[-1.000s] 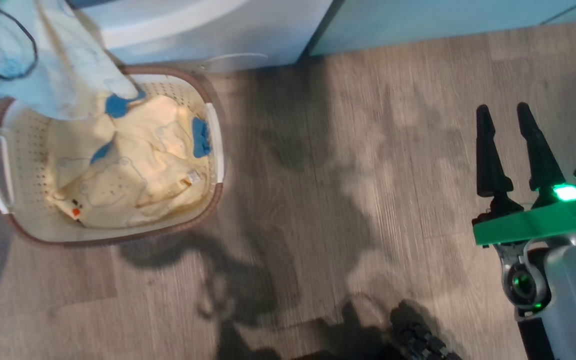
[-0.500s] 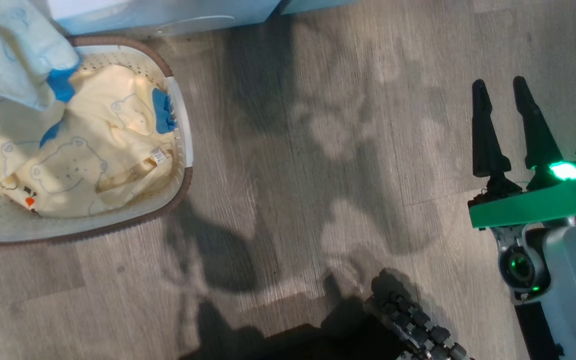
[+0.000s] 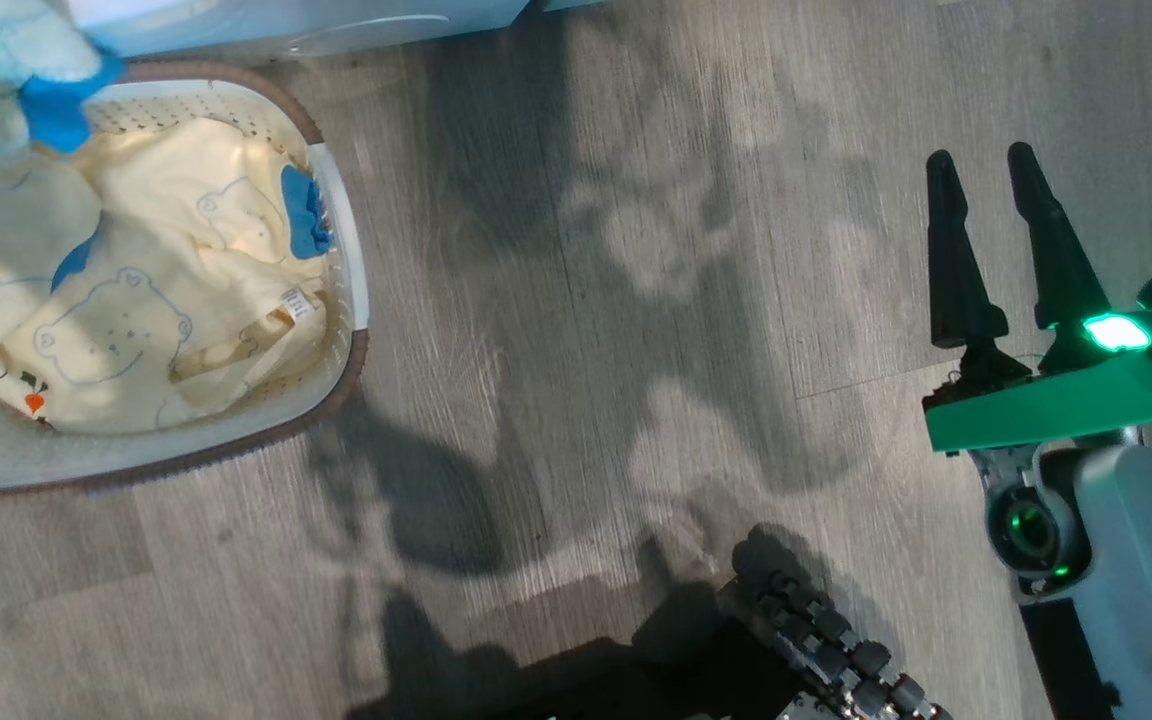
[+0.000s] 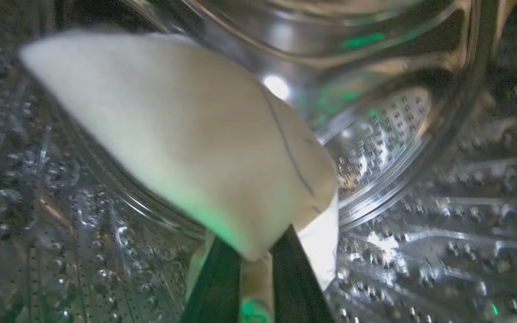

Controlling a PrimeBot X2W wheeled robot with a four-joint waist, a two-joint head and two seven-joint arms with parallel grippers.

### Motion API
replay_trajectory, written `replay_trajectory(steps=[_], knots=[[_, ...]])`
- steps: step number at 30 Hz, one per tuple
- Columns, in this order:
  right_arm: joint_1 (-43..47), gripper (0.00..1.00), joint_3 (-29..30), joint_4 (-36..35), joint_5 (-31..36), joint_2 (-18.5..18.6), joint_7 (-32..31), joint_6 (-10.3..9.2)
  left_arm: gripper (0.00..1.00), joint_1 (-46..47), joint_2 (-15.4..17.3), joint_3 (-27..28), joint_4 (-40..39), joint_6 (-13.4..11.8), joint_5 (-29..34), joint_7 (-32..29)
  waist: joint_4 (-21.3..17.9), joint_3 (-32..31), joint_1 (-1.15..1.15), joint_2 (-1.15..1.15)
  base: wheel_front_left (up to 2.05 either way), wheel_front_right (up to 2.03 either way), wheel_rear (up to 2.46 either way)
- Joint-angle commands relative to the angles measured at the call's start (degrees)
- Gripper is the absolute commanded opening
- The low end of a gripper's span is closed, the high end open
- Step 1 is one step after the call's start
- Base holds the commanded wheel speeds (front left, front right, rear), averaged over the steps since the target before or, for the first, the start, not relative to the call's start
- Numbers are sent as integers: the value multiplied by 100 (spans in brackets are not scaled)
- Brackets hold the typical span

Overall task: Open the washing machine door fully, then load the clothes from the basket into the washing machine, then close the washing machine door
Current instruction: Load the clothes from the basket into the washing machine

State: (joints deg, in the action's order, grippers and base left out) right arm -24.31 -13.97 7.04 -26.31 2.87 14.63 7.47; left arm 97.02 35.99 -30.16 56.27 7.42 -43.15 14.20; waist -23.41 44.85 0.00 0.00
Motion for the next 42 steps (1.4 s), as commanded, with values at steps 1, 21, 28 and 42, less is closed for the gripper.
replay_trajectory(steps=[1,21,28,42], knots=[[-5,100,-92,-152,-26,1,37,2,0,312,243,179,-107,6,-27,59,-8,14,0,0,0,0,0],[145,100,-107,-18,67,1,37,2,100,-627,8,-489,271,7,-251,-371,98,-385,0,0,0,0,0],[332,100,-25,87,228,1,37,2,100,-1429,-60,-731,129,7,-593,-207,296,-982,0,0,0,0,0],[941,100,131,241,352,132,37,2,100,-3885,-310,46,-1068,-284,-498,77,726,-2346,0,0,0,0,0]])
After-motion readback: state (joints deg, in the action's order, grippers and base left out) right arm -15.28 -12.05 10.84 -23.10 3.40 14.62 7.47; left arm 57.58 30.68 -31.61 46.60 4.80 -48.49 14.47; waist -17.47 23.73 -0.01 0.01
